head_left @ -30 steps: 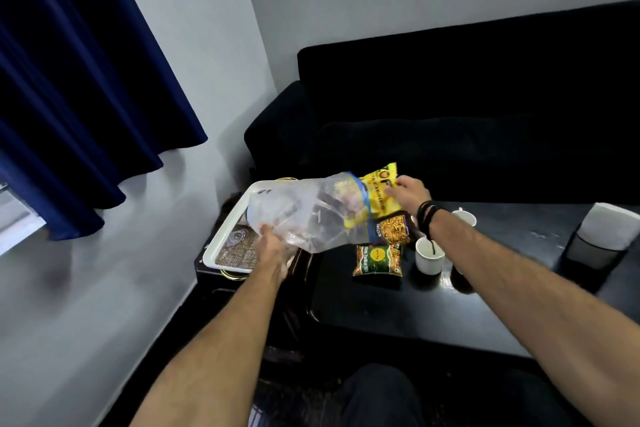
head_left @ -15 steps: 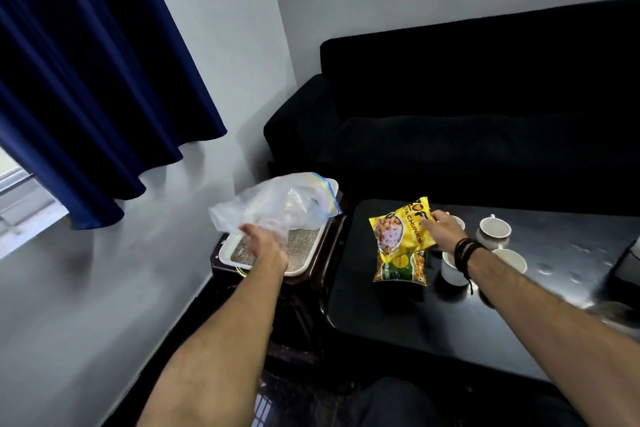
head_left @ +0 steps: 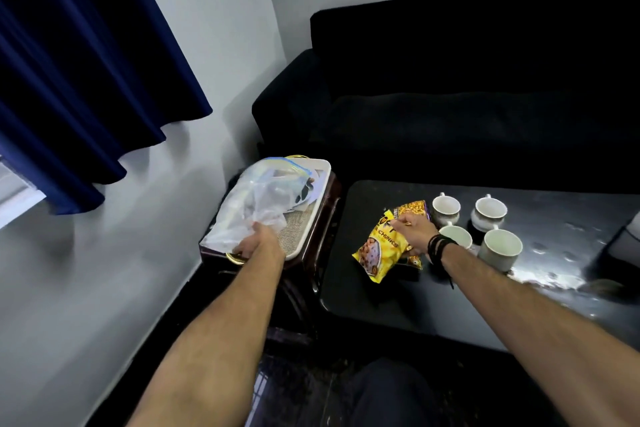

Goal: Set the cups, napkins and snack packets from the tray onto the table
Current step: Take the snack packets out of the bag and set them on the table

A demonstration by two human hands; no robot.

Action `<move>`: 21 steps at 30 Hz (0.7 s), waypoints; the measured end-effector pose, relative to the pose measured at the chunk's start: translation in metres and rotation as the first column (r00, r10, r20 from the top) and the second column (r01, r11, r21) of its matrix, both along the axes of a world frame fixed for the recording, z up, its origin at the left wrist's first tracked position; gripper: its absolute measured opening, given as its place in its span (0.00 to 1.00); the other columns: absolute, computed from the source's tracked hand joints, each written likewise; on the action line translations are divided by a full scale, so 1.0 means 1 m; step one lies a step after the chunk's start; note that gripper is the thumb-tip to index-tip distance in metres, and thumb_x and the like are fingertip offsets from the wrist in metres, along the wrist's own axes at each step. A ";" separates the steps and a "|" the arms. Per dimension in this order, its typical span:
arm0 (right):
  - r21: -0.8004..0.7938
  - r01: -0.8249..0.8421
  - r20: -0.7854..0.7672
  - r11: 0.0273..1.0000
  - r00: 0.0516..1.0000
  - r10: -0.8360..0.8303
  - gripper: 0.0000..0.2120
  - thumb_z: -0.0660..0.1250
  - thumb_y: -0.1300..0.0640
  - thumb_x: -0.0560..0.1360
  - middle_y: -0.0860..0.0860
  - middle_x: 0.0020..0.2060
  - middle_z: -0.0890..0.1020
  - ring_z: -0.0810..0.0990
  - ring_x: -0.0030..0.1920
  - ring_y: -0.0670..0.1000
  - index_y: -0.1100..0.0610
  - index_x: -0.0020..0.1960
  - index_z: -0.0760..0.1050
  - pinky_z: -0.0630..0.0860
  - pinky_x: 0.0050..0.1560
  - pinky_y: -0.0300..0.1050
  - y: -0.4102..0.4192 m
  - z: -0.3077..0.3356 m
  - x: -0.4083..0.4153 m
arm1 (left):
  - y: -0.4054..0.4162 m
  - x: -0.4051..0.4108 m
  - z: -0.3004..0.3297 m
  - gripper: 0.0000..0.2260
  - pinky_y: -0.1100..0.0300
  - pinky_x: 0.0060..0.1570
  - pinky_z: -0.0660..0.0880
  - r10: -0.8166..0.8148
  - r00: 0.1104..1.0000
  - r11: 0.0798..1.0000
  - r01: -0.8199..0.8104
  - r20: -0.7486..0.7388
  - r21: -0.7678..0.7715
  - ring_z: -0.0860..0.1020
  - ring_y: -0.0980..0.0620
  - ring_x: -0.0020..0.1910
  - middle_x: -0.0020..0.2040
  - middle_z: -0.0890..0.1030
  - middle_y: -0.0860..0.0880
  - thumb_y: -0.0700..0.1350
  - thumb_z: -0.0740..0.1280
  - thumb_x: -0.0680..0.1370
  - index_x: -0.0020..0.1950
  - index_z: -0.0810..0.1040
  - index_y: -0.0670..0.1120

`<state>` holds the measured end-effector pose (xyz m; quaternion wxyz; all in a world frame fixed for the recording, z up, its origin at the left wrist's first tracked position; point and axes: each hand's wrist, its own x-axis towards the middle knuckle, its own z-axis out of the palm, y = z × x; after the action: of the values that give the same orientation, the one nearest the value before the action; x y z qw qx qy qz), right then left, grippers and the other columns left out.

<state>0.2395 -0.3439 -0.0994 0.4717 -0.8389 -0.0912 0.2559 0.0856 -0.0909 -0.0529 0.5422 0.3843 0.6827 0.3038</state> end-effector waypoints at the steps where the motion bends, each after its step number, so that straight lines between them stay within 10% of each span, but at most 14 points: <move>1: -0.012 0.000 -0.003 1.000 1.000 0.000 0.12 0.65 0.49 0.78 0.57 0.54 0.78 0.80 0.52 0.57 0.57 0.55 0.77 0.84 0.41 0.55 -0.001 -0.002 -0.002 | 0.001 0.001 0.000 0.38 0.49 0.72 0.63 0.005 0.997 1.000 -0.004 -0.077 0.015 0.67 0.36 0.72 0.74 0.63 0.34 0.47 0.68 0.76 0.78 0.51 0.34; 8: 0.054 0.056 -0.063 0.997 0.997 -0.053 0.11 0.64 0.55 0.80 0.55 0.50 0.76 0.78 0.50 0.56 0.61 0.58 0.75 0.80 0.30 0.49 0.004 0.001 -0.009 | -0.030 0.015 -0.004 0.35 0.45 0.67 0.60 0.095 0.943 0.957 0.002 -0.319 0.291 0.64 0.36 0.69 0.71 0.64 0.37 0.51 0.69 0.71 0.73 0.60 0.40; 12: 0.188 0.170 -0.150 0.967 0.978 -0.142 0.10 0.62 0.58 0.80 0.59 0.53 0.76 0.76 0.53 0.57 0.62 0.59 0.75 0.81 0.49 0.64 0.008 -0.003 -0.011 | -0.074 0.016 -0.029 0.25 0.42 0.64 0.65 -0.084 0.902 0.648 0.373 -0.424 0.664 0.68 0.36 0.66 0.66 0.68 0.38 0.54 0.65 0.74 0.64 0.59 0.47; 17: 0.329 0.280 -0.345 0.902 0.925 -0.162 0.20 0.64 0.63 0.79 0.59 0.68 0.72 0.75 0.64 0.59 0.62 0.71 0.68 0.80 0.54 0.62 0.005 -0.012 -0.024 | -0.120 0.011 -0.072 0.28 0.45 0.66 0.68 -0.451 0.574 0.263 0.818 -0.684 0.512 0.69 0.41 0.68 0.70 0.67 0.42 0.58 0.62 0.78 0.72 0.62 0.46; 21: 0.279 0.120 -0.395 0.953 0.919 0.000 0.19 0.67 0.64 0.77 0.61 0.60 0.79 0.81 0.51 0.56 0.60 0.67 0.69 0.82 0.48 0.55 -0.005 -0.020 -0.035 | -0.141 0.016 -0.099 0.31 0.45 0.70 0.65 -0.680 0.285 0.138 0.955 -0.676 0.264 0.61 0.42 0.76 0.80 0.53 0.46 0.64 0.55 0.80 0.80 0.55 0.54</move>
<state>0.2046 -0.3494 -0.1195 0.6090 -0.6926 -0.0069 0.3864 0.1018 -0.2323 -0.1519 0.2963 0.9084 0.2867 0.0692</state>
